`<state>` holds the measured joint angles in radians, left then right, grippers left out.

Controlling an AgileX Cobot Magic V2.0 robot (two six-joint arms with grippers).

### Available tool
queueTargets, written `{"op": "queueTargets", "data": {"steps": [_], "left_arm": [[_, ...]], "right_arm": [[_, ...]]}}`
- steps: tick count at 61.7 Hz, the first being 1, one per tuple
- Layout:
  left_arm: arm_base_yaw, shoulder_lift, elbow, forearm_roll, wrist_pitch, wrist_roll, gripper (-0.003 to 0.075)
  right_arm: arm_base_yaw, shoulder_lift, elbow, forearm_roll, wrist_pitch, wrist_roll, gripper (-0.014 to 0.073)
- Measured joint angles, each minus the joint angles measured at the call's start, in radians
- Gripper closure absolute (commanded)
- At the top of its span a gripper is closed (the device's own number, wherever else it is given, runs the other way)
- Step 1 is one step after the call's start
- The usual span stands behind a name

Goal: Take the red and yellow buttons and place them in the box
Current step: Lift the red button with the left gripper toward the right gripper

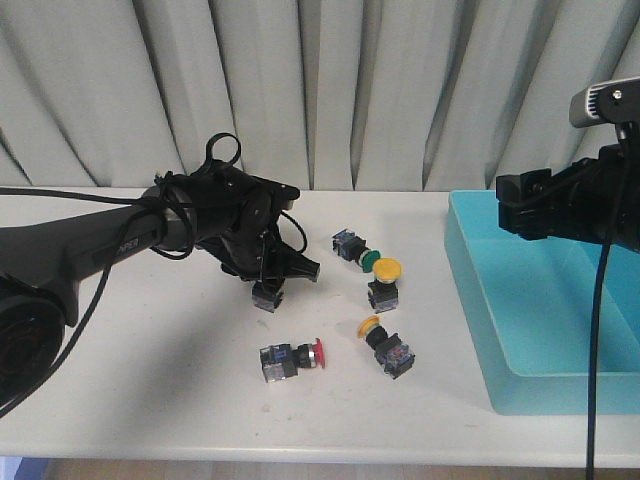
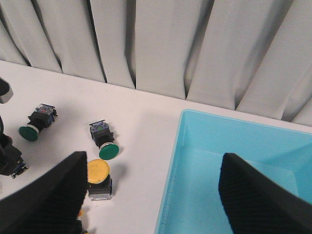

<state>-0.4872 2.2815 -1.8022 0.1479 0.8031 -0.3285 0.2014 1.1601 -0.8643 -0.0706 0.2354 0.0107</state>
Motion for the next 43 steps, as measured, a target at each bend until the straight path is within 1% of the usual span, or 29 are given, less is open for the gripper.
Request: {"op": "queueTargets", "data": {"steps": [7, 13, 19, 23, 29, 36, 43], "left_arm": [[0.0, 0.003, -0.035, -0.017, 0.014, 0.0, 0.0728], [0.0, -0.002, -0.092, -0.052, 0.058, 0.009, 0.0728], [0.0, -0.018, -0.149, -0.106, 0.106, 0.053, 0.0728], [0.0, -0.036, -0.192, -0.148, 0.135, 0.094, 0.0728], [0.0, -0.08, -0.245, -0.266, 0.176, 0.157, 0.0728], [0.0, -0.134, -0.262, -0.428, 0.196, 0.238, 0.0727], [0.0, -0.173, -0.265, -0.597, 0.235, 0.321, 0.0727]], "right_arm": [[0.0, 0.0, 0.0, 0.0, 0.004, -0.001, 0.0059], [0.0, 0.0, 0.0, 0.0, 0.009, -0.028, 0.0059], [0.009, 0.007, 0.0, 0.0, 0.01, -0.074, 0.0059], [0.034, 0.017, 0.009, 0.0, 0.0, -0.107, 0.0059], [0.102, 0.04, 0.041, 0.0, -0.047, -0.18, 0.0059], [0.191, 0.084, 0.112, 0.0, -0.165, -0.273, 0.0059], [0.251, 0.116, 0.184, 0.0, -0.286, -0.314, 0.0059]]}}
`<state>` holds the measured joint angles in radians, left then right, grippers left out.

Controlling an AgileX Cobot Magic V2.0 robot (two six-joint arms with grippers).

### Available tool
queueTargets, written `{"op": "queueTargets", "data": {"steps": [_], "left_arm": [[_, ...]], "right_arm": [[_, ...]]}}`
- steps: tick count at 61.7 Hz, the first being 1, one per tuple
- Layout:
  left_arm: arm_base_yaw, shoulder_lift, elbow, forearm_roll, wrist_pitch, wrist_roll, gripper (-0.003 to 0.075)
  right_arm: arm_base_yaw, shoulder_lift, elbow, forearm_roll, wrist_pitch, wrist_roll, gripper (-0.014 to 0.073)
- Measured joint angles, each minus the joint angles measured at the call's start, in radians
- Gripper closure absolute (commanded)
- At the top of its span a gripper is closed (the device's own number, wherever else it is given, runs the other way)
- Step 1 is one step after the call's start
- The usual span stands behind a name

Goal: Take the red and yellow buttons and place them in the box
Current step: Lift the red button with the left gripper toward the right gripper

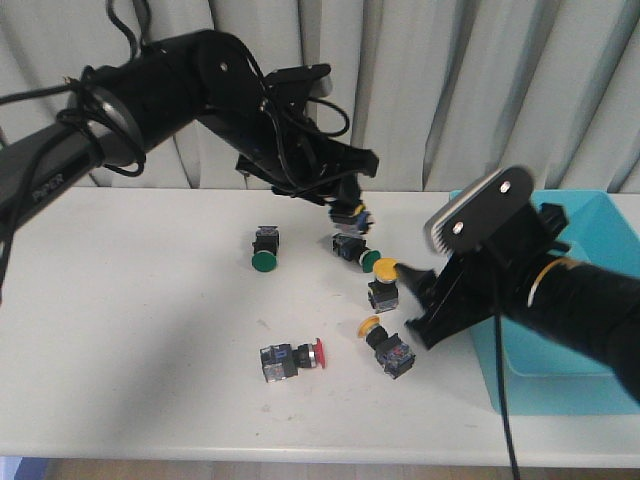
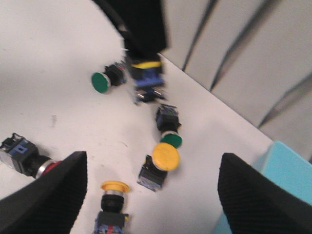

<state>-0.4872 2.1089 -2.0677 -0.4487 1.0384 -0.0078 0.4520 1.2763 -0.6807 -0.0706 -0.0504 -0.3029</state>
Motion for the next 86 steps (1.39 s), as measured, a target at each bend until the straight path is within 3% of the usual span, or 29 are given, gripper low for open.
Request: {"op": "queueTargets", "data": {"steps": [15, 53, 61, 74, 86], "left_arm": [[0.0, -0.015, 0.0, -0.237, 0.08, 0.14, 0.0727], [-0.042, -0.029, 0.0, -0.335, 0.166, 0.248, 0.0727], [-0.047, -0.054, 0.0, -0.346, 0.175, 0.253, 0.0727], [-0.056, -0.088, 0.0, -0.35, 0.184, 0.264, 0.0726], [-0.079, -0.1, 0.006, -0.314, 0.158, 0.267, 0.0713]], "right_arm": [[0.021, 0.003, 0.032, 0.0, -0.12, -0.003, 0.006], [0.021, 0.003, 0.032, 0.0, -0.145, -0.003, 0.0079], [0.021, 0.003, 0.032, 0.016, -0.145, -0.003, 0.0225], [0.021, 0.003, 0.032, 0.047, -0.15, -0.003, 0.0609], [0.021, -0.001, 0.033, 0.051, -0.146, -0.002, 0.0601]]}}
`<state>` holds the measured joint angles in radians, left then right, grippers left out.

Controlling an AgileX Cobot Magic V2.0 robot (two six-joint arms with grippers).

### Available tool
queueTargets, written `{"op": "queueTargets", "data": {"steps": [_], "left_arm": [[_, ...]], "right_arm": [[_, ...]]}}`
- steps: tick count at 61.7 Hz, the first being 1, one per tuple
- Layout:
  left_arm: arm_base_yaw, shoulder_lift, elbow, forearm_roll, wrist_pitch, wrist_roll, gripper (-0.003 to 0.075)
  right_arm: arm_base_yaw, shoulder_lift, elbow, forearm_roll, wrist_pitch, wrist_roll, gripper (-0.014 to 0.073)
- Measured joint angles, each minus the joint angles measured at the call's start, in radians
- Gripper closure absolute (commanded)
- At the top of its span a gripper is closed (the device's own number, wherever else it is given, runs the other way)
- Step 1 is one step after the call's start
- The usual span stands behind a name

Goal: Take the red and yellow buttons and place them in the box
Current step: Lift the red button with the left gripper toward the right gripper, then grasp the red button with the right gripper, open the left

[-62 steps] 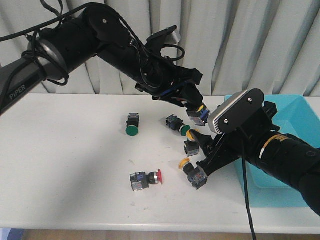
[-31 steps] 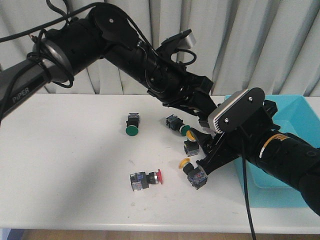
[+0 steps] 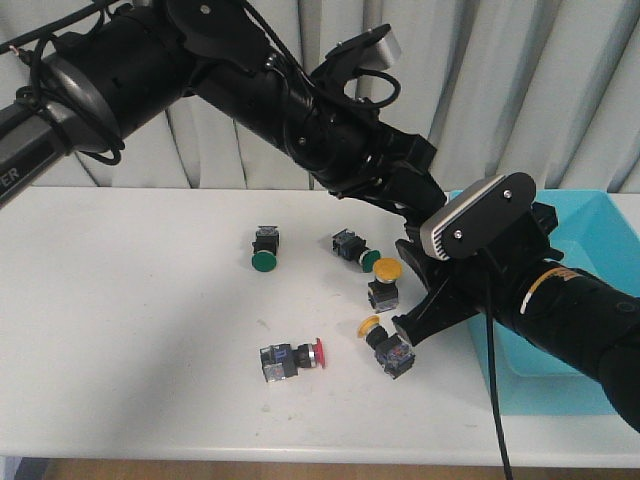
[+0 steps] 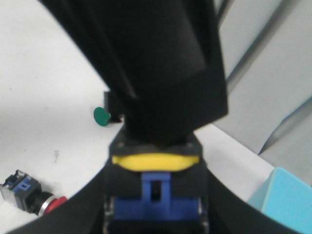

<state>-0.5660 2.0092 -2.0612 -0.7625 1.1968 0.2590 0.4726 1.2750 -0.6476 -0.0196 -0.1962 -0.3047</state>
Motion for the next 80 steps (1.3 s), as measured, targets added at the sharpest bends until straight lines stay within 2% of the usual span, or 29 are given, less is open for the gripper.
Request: {"op": "queueTargets", "data": {"steps": [6, 17, 35, 40, 45, 56, 66, 72, 80], "left_arm": [[-0.024, -0.004, 0.0, 0.043, -0.02, -0.011, 0.0685], [-0.065, -0.015, 0.0, 0.103, -0.047, -0.036, 0.058], [-0.069, -0.018, 0.0, 0.115, -0.051, -0.062, 0.0249], [-0.069, -0.018, 0.0, 0.121, -0.052, -0.066, 0.0185], [-0.07, -0.018, 0.0, 0.124, -0.049, -0.066, 0.0159], [-0.078, -0.035, 0.001, 0.177, -0.043, -0.047, 0.0167], [-0.081, -0.114, 0.001, 0.345, -0.038, -0.033, 0.0223], [-0.081, -0.182, 0.001, 0.518, -0.035, -0.054, 0.0298], [-0.081, -0.254, 0.001, 0.788, -0.008, -0.122, 0.0494]], "right_arm": [[0.0, -0.014, 0.006, 0.003, 0.021, 0.003, 0.06], [0.0, -0.045, 0.015, 0.009, 0.051, 0.008, 0.0597], [0.0, -0.048, 0.015, 0.01, 0.054, 0.011, 0.0596], [0.0, -0.048, 0.015, 0.01, 0.054, 0.011, 0.0596], [0.0, -0.049, 0.015, 0.01, 0.048, 0.011, 0.0596], [-0.005, -0.058, 0.01, 0.02, 0.023, 0.011, 0.0594], [-0.057, -0.058, 0.002, 0.074, 0.025, 0.011, 0.0592], [-0.11, -0.058, -0.02, 0.106, 0.048, 0.01, 0.0591], [-0.196, -0.057, -0.071, 0.126, 0.124, 0.01, 0.0588]]}}
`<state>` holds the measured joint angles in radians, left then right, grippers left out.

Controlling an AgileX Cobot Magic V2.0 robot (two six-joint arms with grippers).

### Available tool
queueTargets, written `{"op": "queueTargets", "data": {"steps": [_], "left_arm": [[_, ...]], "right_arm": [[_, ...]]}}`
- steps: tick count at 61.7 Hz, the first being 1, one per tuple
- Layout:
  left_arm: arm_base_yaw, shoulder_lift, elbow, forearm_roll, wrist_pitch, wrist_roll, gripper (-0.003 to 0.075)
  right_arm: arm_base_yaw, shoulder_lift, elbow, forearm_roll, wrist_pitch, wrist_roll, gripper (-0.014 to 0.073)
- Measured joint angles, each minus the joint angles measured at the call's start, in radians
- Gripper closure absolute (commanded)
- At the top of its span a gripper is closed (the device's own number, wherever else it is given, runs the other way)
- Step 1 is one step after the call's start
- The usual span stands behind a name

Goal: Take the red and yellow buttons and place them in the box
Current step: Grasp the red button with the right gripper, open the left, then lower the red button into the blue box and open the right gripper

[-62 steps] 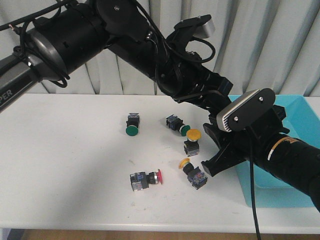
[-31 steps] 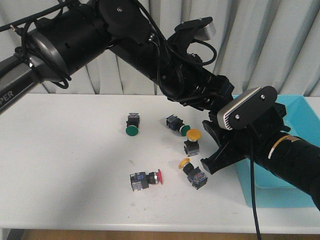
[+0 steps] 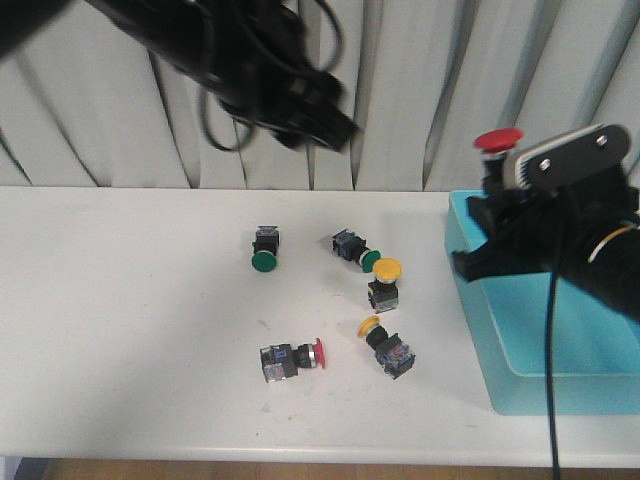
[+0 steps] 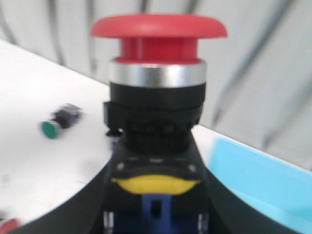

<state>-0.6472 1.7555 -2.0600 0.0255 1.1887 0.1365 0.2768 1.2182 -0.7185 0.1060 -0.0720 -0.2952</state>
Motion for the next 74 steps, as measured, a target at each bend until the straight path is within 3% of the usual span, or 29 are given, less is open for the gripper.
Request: {"op": "queueTargets", "data": {"steps": [9, 18, 29, 53, 64, 74], "left_arm": [[0.003, -0.021, -0.001, 0.28, 0.051, -0.095, 0.0729], [0.003, -0.018, -0.001, 0.412, 0.065, -0.179, 0.0727], [0.003, 0.01, -0.002, 0.434, 0.063, -0.225, 0.0727], [0.003, 0.071, 0.0, 0.434, 0.05, -0.246, 0.0727], [0.003, 0.071, 0.0, 0.437, -0.029, -0.329, 0.0727], [0.003, 0.071, 0.0, 0.437, -0.058, -0.377, 0.0727]], "right_arm": [[-0.097, 0.036, -0.073, 0.004, 0.092, -0.001, 0.0587], [-0.195, 0.144, -0.151, 0.007, 0.208, 0.019, 0.0584], [-0.29, 0.333, -0.221, 0.008, 0.284, 0.061, 0.0581], [-0.308, 0.681, -0.326, 0.008, 0.328, 0.075, 0.0536], [-0.308, 0.762, -0.404, 0.058, 0.38, 0.075, 0.0431], [-0.308, 0.808, -0.482, 0.096, 0.458, 0.063, 0.0255]]}}
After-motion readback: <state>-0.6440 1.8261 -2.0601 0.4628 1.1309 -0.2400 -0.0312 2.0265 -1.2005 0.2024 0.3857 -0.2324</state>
